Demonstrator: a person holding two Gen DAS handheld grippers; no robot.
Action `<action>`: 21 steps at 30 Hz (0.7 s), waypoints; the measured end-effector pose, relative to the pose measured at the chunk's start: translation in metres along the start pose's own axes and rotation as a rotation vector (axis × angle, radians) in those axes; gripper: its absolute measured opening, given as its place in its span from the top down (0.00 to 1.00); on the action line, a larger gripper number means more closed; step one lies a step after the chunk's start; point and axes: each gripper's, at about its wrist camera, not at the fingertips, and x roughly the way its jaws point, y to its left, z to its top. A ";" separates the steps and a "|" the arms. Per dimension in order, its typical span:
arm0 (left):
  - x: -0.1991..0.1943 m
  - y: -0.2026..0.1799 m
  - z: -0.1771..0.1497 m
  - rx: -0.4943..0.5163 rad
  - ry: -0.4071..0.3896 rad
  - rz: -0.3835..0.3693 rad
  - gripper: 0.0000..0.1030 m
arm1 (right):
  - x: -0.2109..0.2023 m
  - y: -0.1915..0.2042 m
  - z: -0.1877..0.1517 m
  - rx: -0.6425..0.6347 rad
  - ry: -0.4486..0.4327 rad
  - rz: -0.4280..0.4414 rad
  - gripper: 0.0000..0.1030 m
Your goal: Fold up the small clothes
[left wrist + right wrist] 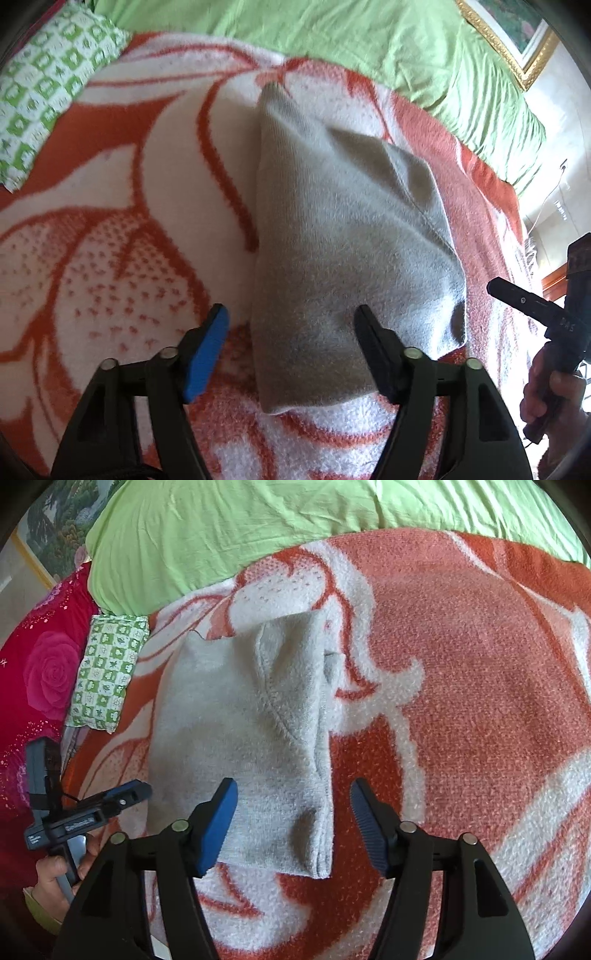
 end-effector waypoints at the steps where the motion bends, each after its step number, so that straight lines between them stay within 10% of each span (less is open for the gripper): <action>1: -0.003 -0.001 -0.001 0.014 -0.017 0.008 0.28 | 0.000 0.001 -0.002 0.004 -0.005 0.004 0.34; 21: -0.043 -0.024 -0.053 0.163 -0.127 0.163 0.20 | -0.009 0.044 -0.064 -0.070 -0.102 -0.050 0.17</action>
